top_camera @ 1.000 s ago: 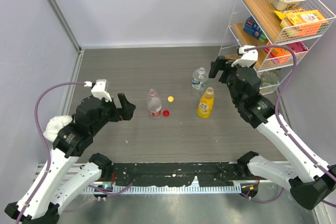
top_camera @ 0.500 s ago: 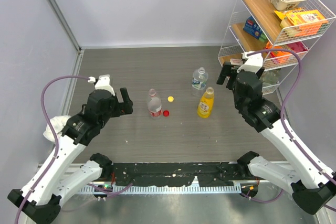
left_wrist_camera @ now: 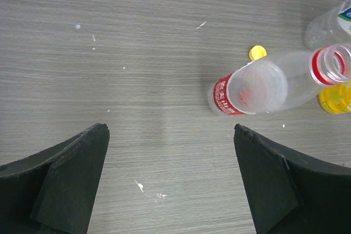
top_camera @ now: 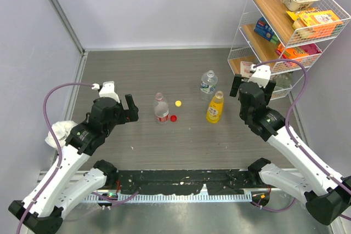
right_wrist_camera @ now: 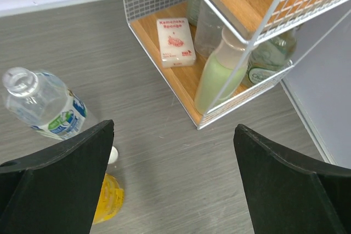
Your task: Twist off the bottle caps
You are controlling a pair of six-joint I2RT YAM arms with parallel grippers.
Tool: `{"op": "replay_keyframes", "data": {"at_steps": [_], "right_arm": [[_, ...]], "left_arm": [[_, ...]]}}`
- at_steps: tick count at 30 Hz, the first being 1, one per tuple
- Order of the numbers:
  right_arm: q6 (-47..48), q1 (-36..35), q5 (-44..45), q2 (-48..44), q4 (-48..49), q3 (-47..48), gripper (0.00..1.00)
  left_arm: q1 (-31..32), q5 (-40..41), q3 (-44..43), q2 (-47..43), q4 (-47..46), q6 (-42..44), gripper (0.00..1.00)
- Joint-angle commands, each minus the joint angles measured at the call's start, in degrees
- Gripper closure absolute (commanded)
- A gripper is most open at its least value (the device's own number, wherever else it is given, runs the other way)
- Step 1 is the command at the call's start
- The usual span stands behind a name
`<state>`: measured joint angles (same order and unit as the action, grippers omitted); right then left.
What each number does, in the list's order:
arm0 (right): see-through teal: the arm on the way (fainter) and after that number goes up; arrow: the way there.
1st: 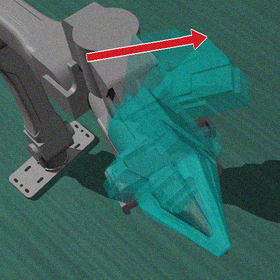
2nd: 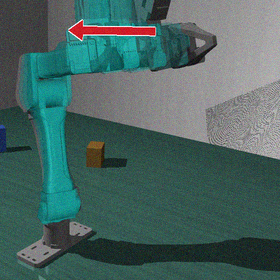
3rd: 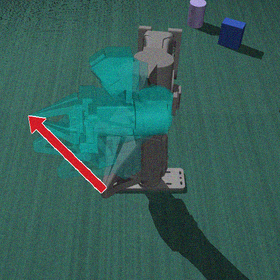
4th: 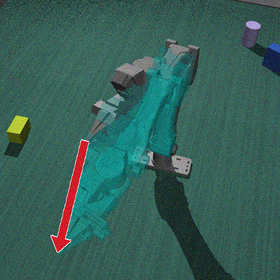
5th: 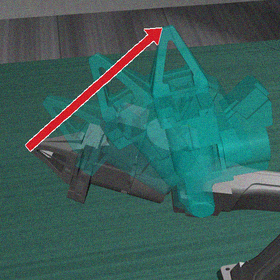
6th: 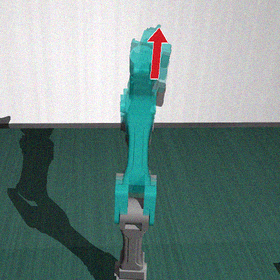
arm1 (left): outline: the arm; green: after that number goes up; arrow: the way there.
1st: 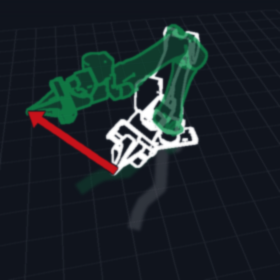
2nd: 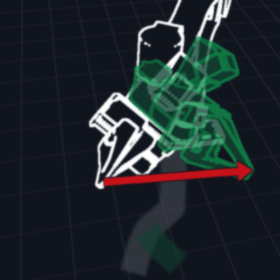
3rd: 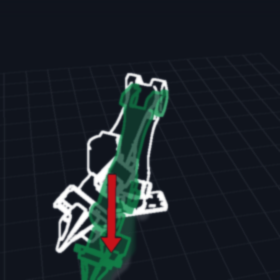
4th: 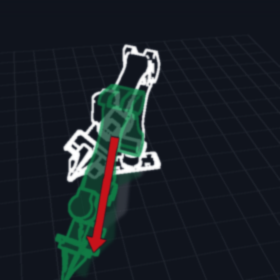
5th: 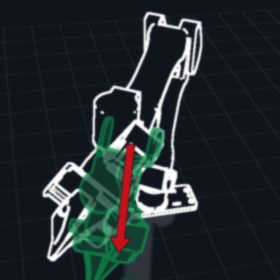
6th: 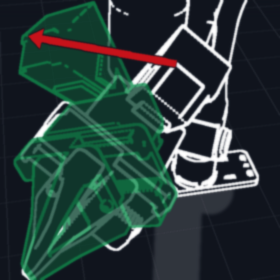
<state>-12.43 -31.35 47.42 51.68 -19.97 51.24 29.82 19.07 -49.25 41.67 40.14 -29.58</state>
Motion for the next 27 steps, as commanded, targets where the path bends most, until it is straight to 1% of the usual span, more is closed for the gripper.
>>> {"op": "replay_keyframes", "data": {"at_steps": [1, 8, 12, 18, 27], "right_arm": [[-2.1, 0.2, 4.8, 0.1, 2.7, -1.8, 0.05], [-2.9, 2.6, 3.2, 2.2, 2.9, -3.2, 0.03], [-3.4, 4.5, -1.3, 3.5, 2.0, -3.3, 0.0], [-5.1, 9.3, -7.9, 6.1, -0.2, -2.2, 0.0], [-7.3, 17.5, -17.6, 5.8, 0.0, -4.0, 0.0]], "left_arm": [[-0.1, -1.8, 1.2, -2.0, -3.8, 2.8, 0.0], [-0.1, -0.3, 4.1, -5.5, -4.0, 2.1, 0.0], [-0.1, -0.3, 5.0, -6.7, -4.3, 2.5, 0.0], [-0.1, -0.6, 5.6, -6.4, -4.7, 2.8, 0.0], [-0.1, 2.4, 5.9, -2.9, -1.7, -2.0, 0.0]]}}
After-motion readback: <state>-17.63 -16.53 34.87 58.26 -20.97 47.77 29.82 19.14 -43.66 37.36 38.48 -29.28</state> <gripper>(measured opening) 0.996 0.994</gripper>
